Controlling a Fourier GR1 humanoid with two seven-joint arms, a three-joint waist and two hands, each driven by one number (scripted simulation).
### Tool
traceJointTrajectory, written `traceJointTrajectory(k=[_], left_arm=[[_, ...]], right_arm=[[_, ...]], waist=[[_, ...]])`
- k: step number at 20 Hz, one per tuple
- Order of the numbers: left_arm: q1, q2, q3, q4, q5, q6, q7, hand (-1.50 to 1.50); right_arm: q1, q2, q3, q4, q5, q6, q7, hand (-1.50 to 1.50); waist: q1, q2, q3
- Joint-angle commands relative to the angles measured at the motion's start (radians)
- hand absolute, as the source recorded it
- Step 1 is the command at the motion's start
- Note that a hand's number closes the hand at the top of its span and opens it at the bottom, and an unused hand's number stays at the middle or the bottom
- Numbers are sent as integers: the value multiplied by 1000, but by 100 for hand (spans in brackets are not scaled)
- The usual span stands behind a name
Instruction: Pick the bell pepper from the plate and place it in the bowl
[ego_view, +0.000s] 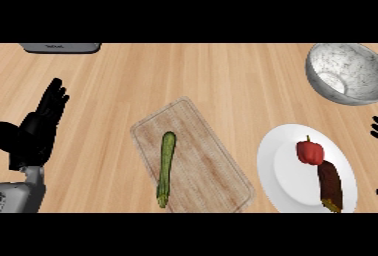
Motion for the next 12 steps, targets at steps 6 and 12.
traceJointTrajectory(k=[6,12], left_arm=[[13,-27,35,5,-30,-27,-10,0],[31,-52,53,-13,-55,-32,-24,0]], right_arm=[[-63,65,107,63,185,16,-47,-150],[-42,78,45,-41,197,-166,16,-150]], waist=[[-11,-1,-1],[-18,-4,-2]])
